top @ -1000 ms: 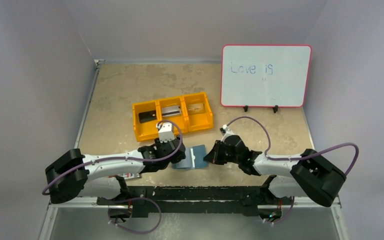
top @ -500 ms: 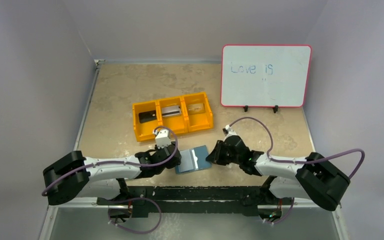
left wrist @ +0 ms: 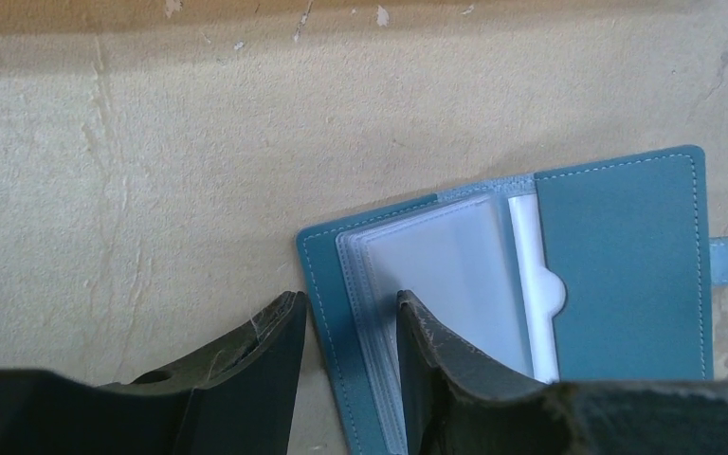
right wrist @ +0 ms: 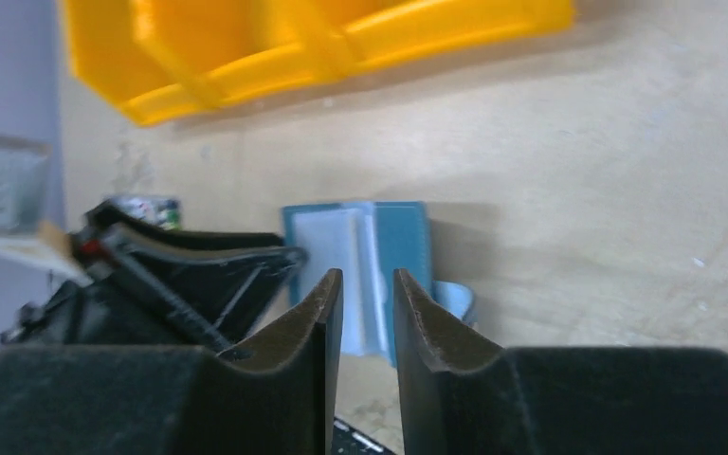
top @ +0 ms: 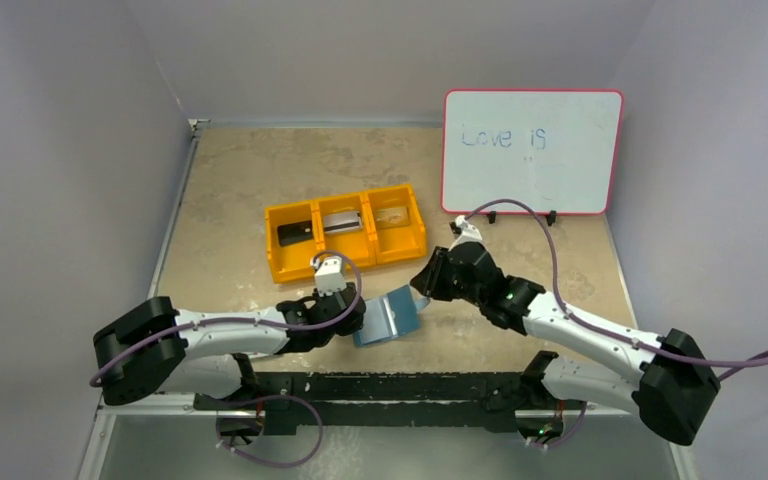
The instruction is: Take the credit cards out of the card holder
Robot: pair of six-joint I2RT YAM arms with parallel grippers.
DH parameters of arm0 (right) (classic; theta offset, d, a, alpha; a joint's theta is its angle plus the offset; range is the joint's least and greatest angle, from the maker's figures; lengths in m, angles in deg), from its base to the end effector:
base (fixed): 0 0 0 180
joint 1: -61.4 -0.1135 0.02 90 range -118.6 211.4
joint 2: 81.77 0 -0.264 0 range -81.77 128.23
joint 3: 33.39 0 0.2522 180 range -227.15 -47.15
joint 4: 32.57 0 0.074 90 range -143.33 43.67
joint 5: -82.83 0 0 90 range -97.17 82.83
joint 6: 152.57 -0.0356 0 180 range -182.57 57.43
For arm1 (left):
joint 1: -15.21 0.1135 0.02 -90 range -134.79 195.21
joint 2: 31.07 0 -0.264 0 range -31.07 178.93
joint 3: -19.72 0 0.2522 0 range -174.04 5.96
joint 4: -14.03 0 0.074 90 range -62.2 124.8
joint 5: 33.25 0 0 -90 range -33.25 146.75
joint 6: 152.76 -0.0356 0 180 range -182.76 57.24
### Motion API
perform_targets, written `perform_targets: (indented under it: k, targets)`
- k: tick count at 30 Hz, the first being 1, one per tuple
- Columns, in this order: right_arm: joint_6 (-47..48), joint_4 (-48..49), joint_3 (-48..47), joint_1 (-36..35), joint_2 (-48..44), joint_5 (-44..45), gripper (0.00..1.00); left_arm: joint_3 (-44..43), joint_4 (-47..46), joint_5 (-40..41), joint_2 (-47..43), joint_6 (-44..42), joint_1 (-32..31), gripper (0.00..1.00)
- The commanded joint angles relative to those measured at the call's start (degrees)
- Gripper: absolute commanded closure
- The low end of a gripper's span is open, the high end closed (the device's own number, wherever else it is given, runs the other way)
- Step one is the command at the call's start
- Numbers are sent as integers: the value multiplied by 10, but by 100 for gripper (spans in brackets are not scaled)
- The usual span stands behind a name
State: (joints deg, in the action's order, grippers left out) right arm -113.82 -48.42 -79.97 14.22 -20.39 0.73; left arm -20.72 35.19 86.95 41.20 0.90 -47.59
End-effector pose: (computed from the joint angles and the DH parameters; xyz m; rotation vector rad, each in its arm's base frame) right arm 0.1609 0.1664 0.2251 0.1666 2.2215 0.8600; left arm 0.1151 -0.1848 0.1483 -0.2310 2.3601 -0.4187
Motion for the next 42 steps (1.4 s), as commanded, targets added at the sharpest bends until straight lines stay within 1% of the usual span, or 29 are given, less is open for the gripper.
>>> perform_targets:
  k: [1,3,4,5,6,8,9,10,11,13,17,20,22,23,24,27,29,31,33,35,37,40,41,42]
  targets:
    - [54,59,-28,-2,-7,-69,78,-16,26,4,-5,-3,-4,61]
    - [62,113,-22,-3,19,-114,86,-17,25,3,-7,0,-3,61]
    - [64,124,-25,-4,42,-132,87,-16,23,2,-8,1,-4,61]
    - [64,107,-39,-4,77,-130,87,-16,22,1,-7,4,-4,60]
    - [62,86,-54,-6,109,-116,89,-15,22,-2,-8,3,-4,61]
    - [65,90,-62,-17,155,-106,91,-17,25,-3,-9,3,-4,60]
    - [62,99,-59,-24,170,-99,90,-16,28,0,-11,4,-3,60]
    - [63,110,-57,-32,182,-96,86,-14,29,1,-13,6,-4,60]
    - [69,121,-55,-39,194,-97,74,-12,29,1,-15,7,-4,60]
    - [95,149,-50,-59,220,-112,63,-12,35,1,-18,6,-4,60]
    - [103,150,-55,-87,262,-96,51,-11,42,1,-31,-1,-4,60]
    - [105,164,-48,-108,281,-89,47,-11,45,8,-40,-2,-4,58]
    - [99,164,-49,-118,299,-71,47,-12,48,14,-40,-1,-4,57]
    - [93,156,-52,-124,310,-55,48,-13,49,14,-40,-1,-4,57]
    - [85,141,-59,-129,320,-33,53,-15,50,14,-38,0,-4,57]
    - [54,92,-73,-139,335,23,69,-21,60,15,-35,-1,-4,57]
    - [33,90,-68,-141,329,39,80,-23,67,18,-34,1,-4,57]
    - [5,105,-52,-141,317,34,88,-27,78,28,-39,4,-4,57]
    - [-14,128,-31,-140,303,10,91,-29,89,41,-51,8,-4,56]
    - [-36,153,-12,-139,291,9,94,-30,96,48,-68,10,-3,53]
    - [-50,190,4,-136,285,-6,95,-30,96,49,-87,14,-4,51]
    - [-65,227,13,-129,296,-39,97,-26,85,45,-113,17,-4,49]
    - [-75,230,16,-126,300,-39,100,-25,80,43,-120,17,-4,48]
    - [-83,236,20,-123,302,-39,100,-25,75,41,-125,17,-4,48]
